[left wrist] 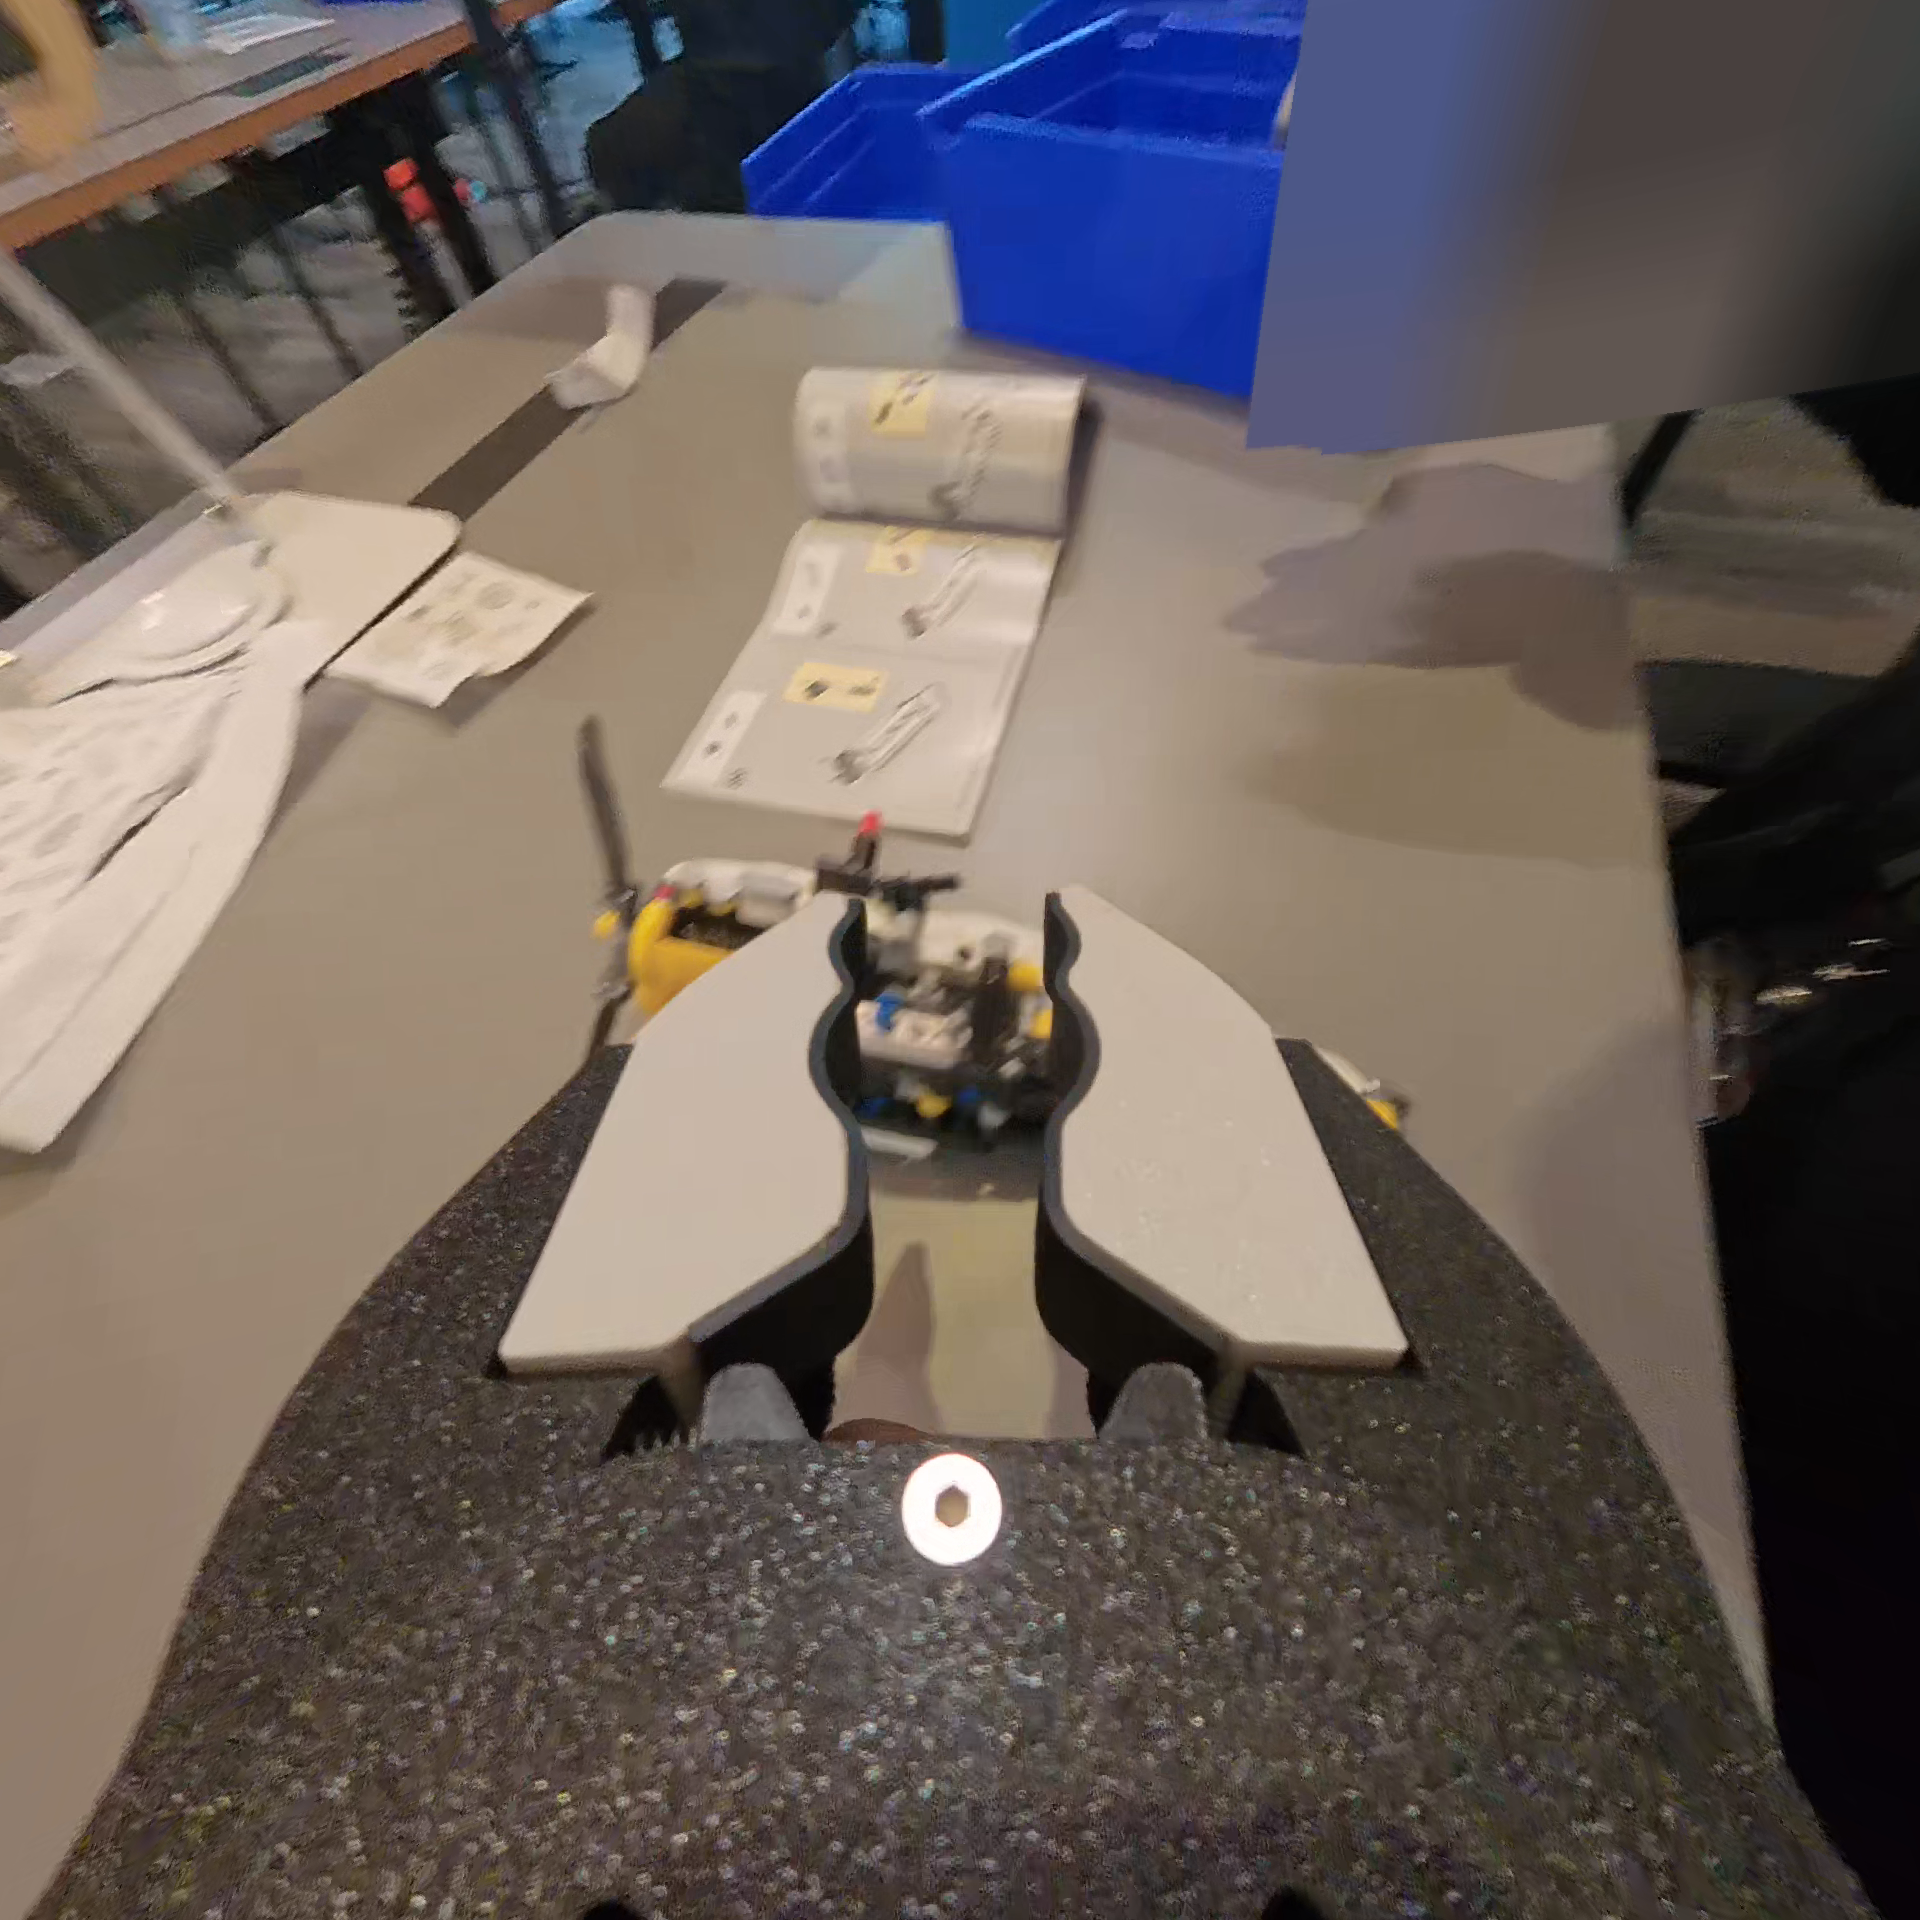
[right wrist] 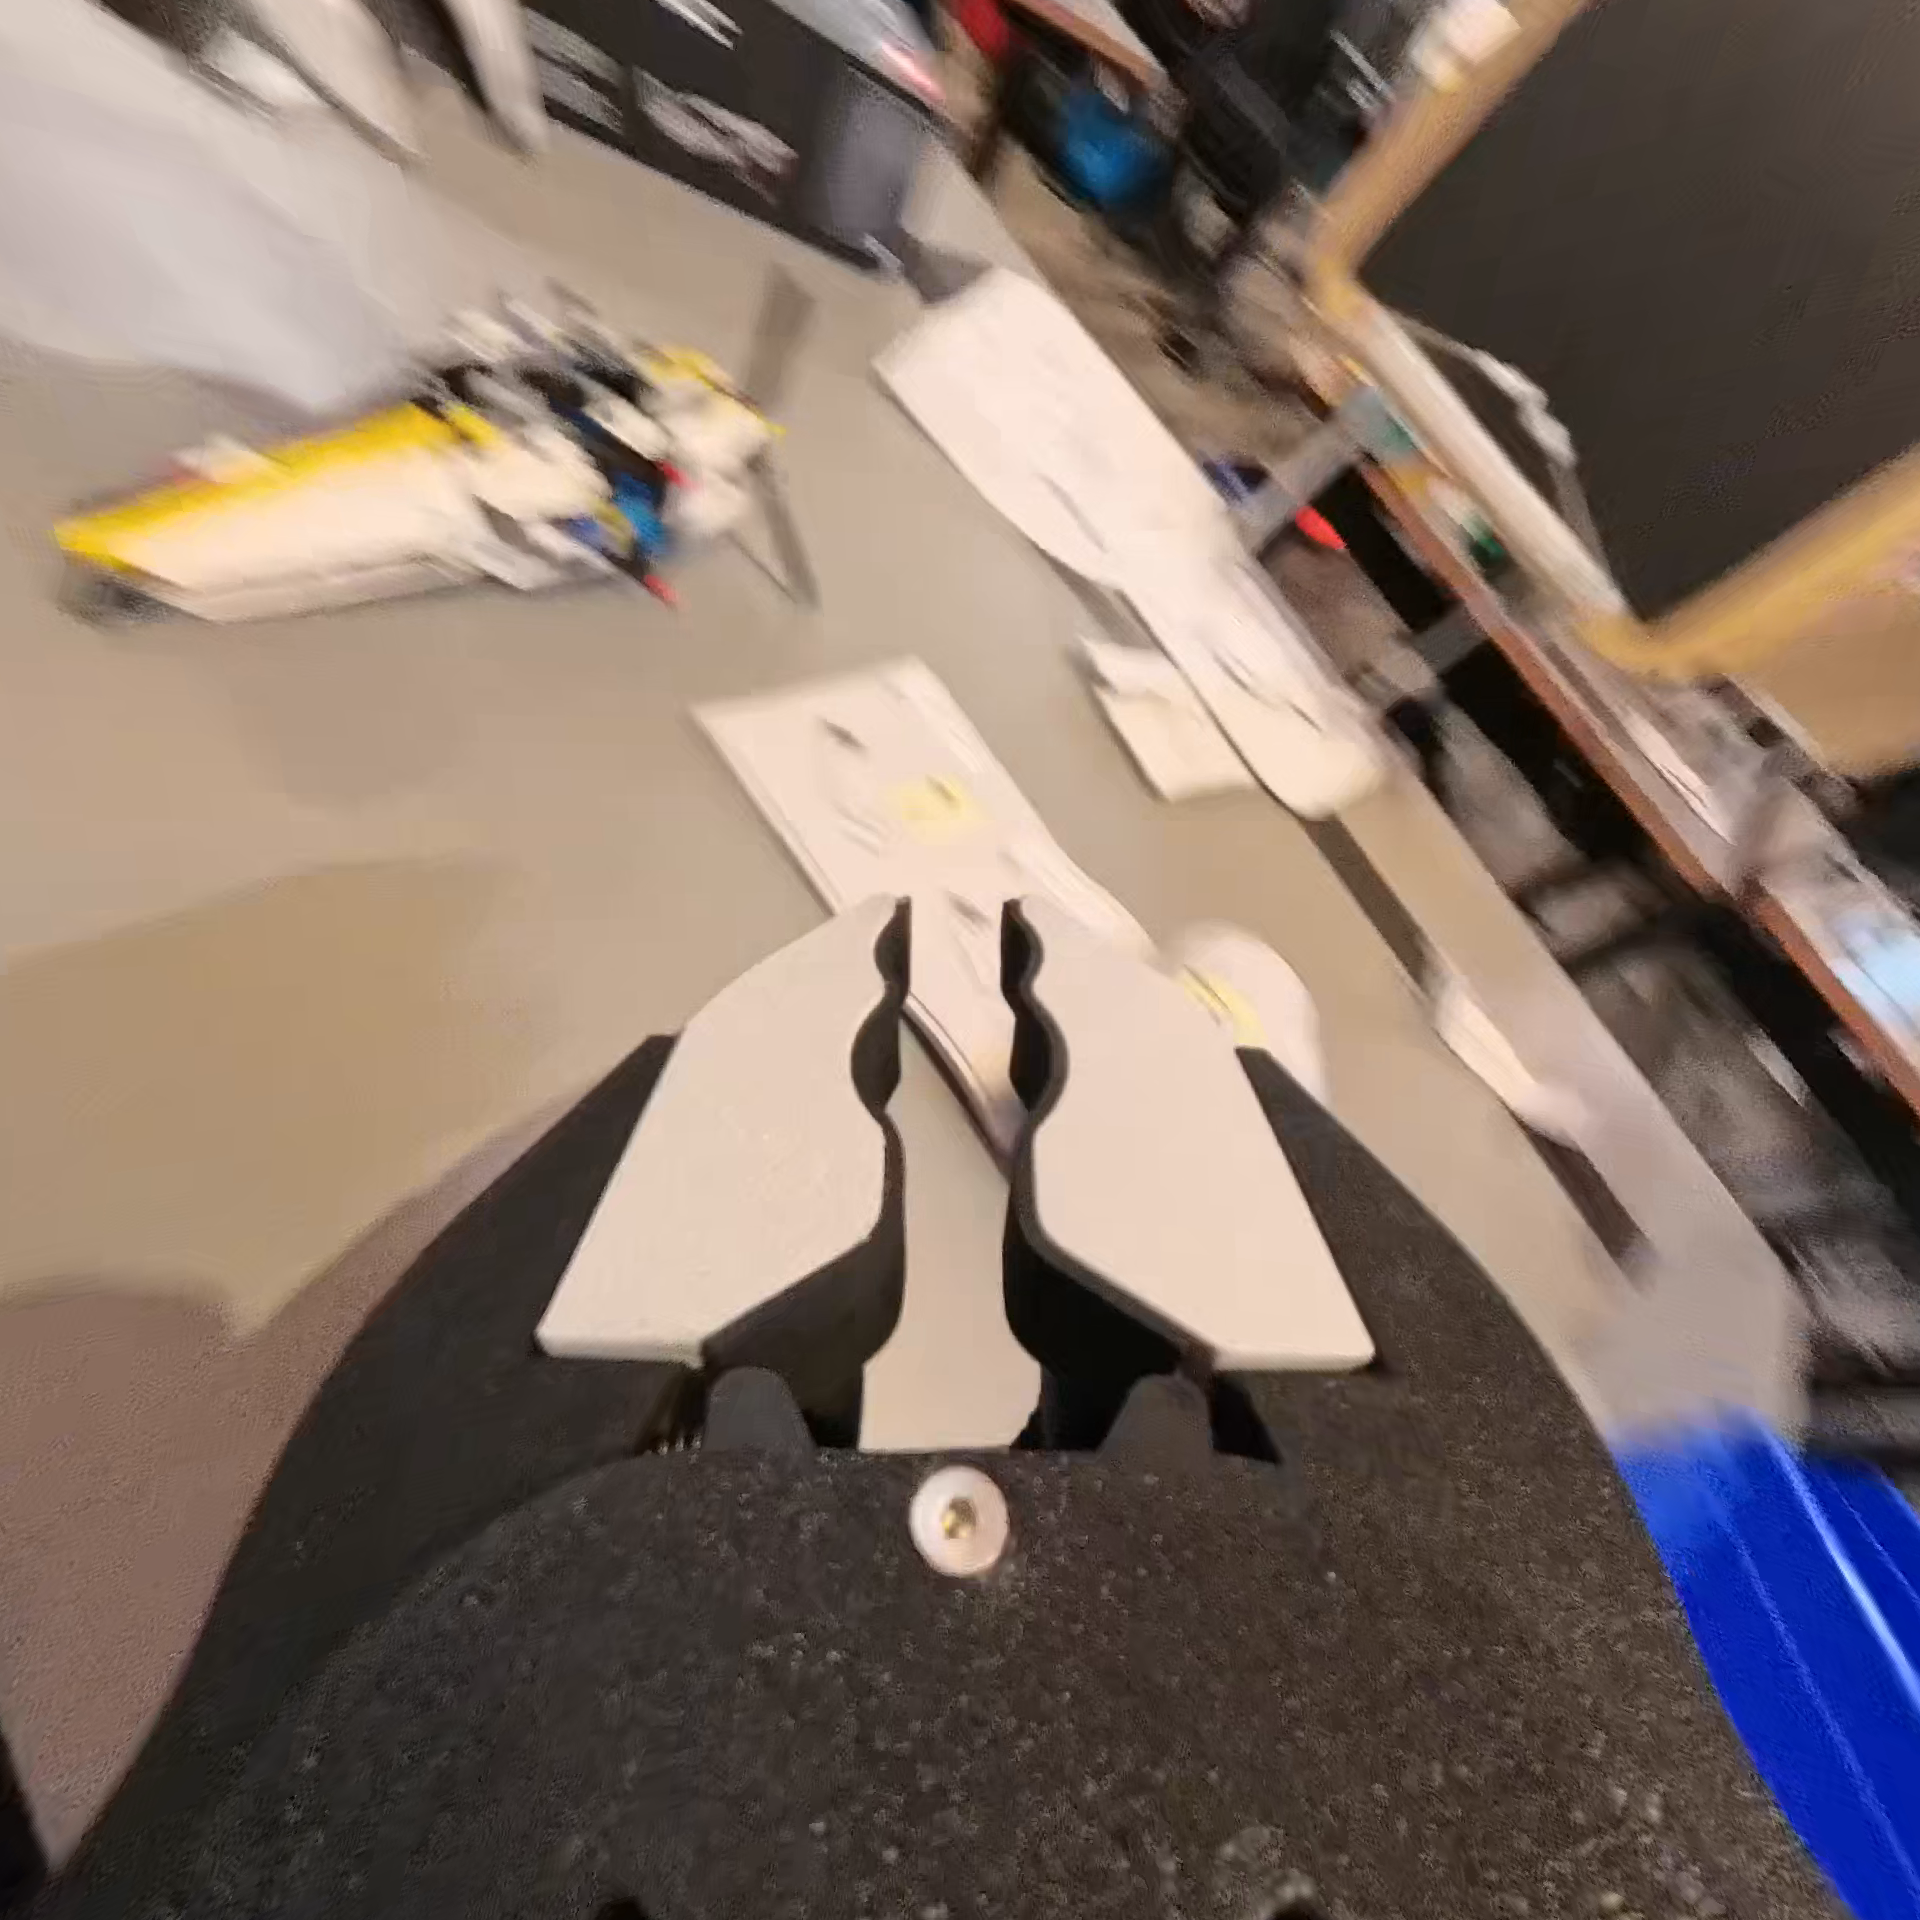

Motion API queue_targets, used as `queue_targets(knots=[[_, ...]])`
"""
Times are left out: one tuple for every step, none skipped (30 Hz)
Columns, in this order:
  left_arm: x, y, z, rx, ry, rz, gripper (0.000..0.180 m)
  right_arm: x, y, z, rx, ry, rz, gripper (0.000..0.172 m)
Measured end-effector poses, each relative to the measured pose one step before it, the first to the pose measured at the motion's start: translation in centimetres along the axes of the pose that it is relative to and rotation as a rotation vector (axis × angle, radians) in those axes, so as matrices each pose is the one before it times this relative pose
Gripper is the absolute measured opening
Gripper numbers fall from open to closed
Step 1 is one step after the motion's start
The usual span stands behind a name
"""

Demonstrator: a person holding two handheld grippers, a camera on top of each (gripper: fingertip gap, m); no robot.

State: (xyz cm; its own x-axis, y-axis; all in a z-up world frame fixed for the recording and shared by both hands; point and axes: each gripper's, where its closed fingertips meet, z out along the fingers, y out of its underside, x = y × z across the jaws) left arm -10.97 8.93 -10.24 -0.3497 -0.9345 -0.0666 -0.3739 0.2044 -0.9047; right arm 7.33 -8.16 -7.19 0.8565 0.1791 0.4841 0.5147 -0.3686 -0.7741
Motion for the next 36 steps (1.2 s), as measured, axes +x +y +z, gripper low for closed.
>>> queue_targets(knots=[[-0.712, 0.633, -0.170, -0.0193, -0.0232, 0.0032, 0.033, -2.161, -1.631, 1.787, 0.0570, -0.0883, -0.0165, 0.016], [-0.375, 0.542, 0.034, -0.0163, -0.0031, 0.0051, 0.033, -1.811, -1.442, 1.972, 0.0520, -0.0820, -0.0103, 0.016], [-0.116, 0.361, 0.207, -0.0086, 0.0086, 0.0103, 0.032, -1.398, -1.260, 2.043, 0.0480, -0.0712, -0.0101, 0.016], [-0.130, 0.285, 0.337, -0.0068, 0.0068, 0.0132, 0.030, -0.983, -1.089, 2.040, 0.0435, -0.0599, -0.0127, 0.016], [-0.318, 0.296, 0.409, -0.0117, -0.0033, 0.0132, 0.030, -0.633, -0.835, 1.983, 0.0335, -0.0512, -0.0129, 0.016], [-0.320, 0.269, 0.387, -0.0153, -0.0047, 0.0117, 0.028, -0.365, -0.583, 1.886, 0.0233, -0.0458, -0.0116, 0.016], [-0.141, 0.141, 0.301, -0.0127, 0.0043, 0.0142, 0.027, -0.085, -0.390, 1.749, 0.0171, -0.0365, -0.0101, 0.016], [-0.141, 0.002, 0.233, -0.0069, 0.0025, 0.0169, 0.026, 0.175, -0.197, 1.550, 0.0096, -0.0258, -0.0061, 0.016], [-0.162, 0.009, 0.167, -0.0071, 0.0024, 0.0175, 0.025, 0.287, -0.047, 1.350, 0.0032, -0.0217, 0.0022, 0.016], [-0.096, 0.053, 0.142, -0.0080, 0.0106, 0.0160, 0.024, 0.262, -0.005, 1.115, 0.0016, -0.0220, 0.0083, 0.016], [-0.124, 0.019, 0.122, -0.0030, 0.0101, 0.0132, 0.023, 0.231, 0.040, 0.890, 0.0019, -0.0184, 0.0070, 0.016], [-0.186, -0.034, 0.115, 0.0042, 0.0084, 0.0076, 0.022, 0.264, 0.147, 0.722, -0.0025, -0.0111, -0.0013, 0.015], [-0.137, -0.032, 0.107, 0.0062, 0.0135, 0.0011, 0.021, 0.359, 0.226, 0.595, -0.0088, -0.0035, -0.0082, 0.015], [-0.072, -0.083, 0.089, 0.0106, 0.0175, -0.0030, 0.020, 0.358, 0.198, 0.496, -0.0083, -0.0040, -0.0078, 0.015], [0.020, -0.098, 0.072, 0.0133, 0.0214, -0.0031, 0.019, 0.232, 0.095, 0.406, -0.0018, -0.0128, -0.0020, 0.015], [0.134, -0.043, 0.103, 0.0094, 0.0247, -0.0005, 0.018, 0.169, -0.008, 0.355, 0.0050, -0.0147, 0.0035, 0.015], [0.051, 0.051, 0.118, 0.0015, 0.0139, 0.0029, 0.018, 0.123, -0.029, 0.343, 0.0064, -0.0158, 0.0048, 0.015], [-0.039, 0.117, 0.140, -0.0053, 0.0052, 0.0036, 0.017, -0.016, 0.022, 0.335, 0.0037, -0.0210, 0.0030, 0.014], [-0.079, 0.139, 0.115, -0.0079, 0.0007, 0.0039, 0.015, -0.053, 0.086, 0.311, 0.0013, -0.0185, -0.0013, 0.013], [-0.114, 0.057, 0.074, -0.0026, -0.0029, 0.0031, 0.013, -0.009, 0.128, 0.284, -0.0007, -0.0123, -0.0055, 0.013], [-0.011, 0.008, 0.051, 0.0025, 0.0051, -0.0004, 0.011, 0.008, 0.124, 0.220, -0.0001, -0.0097, -0.0054, 0.012], [0.115, -0.034, 0.019, 0.0067, 0.0129, -0.0043, 0.009, 0.004, 0.057, 0.161, 0.0045, -0.0098, -0.0028, 0.011], [0.046, -0.011, 0.039, 0.0073, 0.0054, -0.0024, 0.007, -0.011, -0.013, 0.098, 0.0105, -0.0122, 0.0006, 0.010], [-0.076, -0.020, 0.040, 0.0104, -0.0045, -0.0002, 0.007, -0.042, -0.009, 0.063, 0.0101, -0.0153, 0.0024, 0.008], [-0.059, -0.013, 0.023, 0.0110, -0.0024, -0.0017, 0.007, -0.037, 0.004, 0.039, 0.0077, -0.0134, 0.0019, 0.007], [-0.069, -0.007, 0.004, 0.0103, -0.0022, -0.0025, 0.007, -0.003, 0.019, 0.040, 0.0054, -0.0096, 0.0018, 0.007], [-0.058, -0.005, 0.007, 0.0091, -0.0033, 0.0006, 0.007, 0.016, 0.024, 0.020, 0.0018, -0.0068, 0.0031, 0.007], [-0.012, 0.002, 0.012, 0.0065, -0.0042, 0.0059, 0.007, 0.020, 0.056, 0.032, -0.0015, -0.0052, 0.0030, 0.007], [0.015, 0.023, 0.020, 0.0022, -0.0047, 0.0133, 0.009, 0.013, 0.078, 0.019, -0.0032, -0.0040, 0.0010, 0.007], [0.007, 0.010, 0.047, 0.0006, -0.0069, 0.0193, 0.010, -0.011, 0.039, 0.017, -0.0001, -0.0037, 0.0005, 0.007], [0.024, -0.035, 0.059, 0.0021, -0.0068, 0.0225, 0.010, -0.031, 0.012, 0.010, 0.0011, -0.0057, 0.0012, 0.007], [-0.030, 0.002, 0.033, -0.0008, -0.0080, 0.0182, 0.009, -0.025, 0.004, -0.003, 0.0008, -0.0049, -0.0008, 0.007], [-0.114, -0.010, -0.001, -0.0004, -0.0078, 0.0091, 0.008, -0.002, -0.011, 0.006, 0.0008, -0.0025, -0.0043, 0.007], [0.020, -0.002, -0.010, 0.0003, 0.0021, 0.0036, 0.008, -0.001, -0.006, 0.007, 0.0001, -0.0028, -0.0057, 0.007], [0.013, 0.009, -0.009, 0.0025, 0.0015, 0.0053, 0.008, -0.022, -0.028, 0.024, 0.0003, -0.0041, -0.0052, 0.007], [0.028, 0.012, -0.023, 0.0038, 0.0013, 0.0042, 0.007, -0.053, -0.017, 0.025, 0.0008, -0.0056, -0.0065, 0.007]])
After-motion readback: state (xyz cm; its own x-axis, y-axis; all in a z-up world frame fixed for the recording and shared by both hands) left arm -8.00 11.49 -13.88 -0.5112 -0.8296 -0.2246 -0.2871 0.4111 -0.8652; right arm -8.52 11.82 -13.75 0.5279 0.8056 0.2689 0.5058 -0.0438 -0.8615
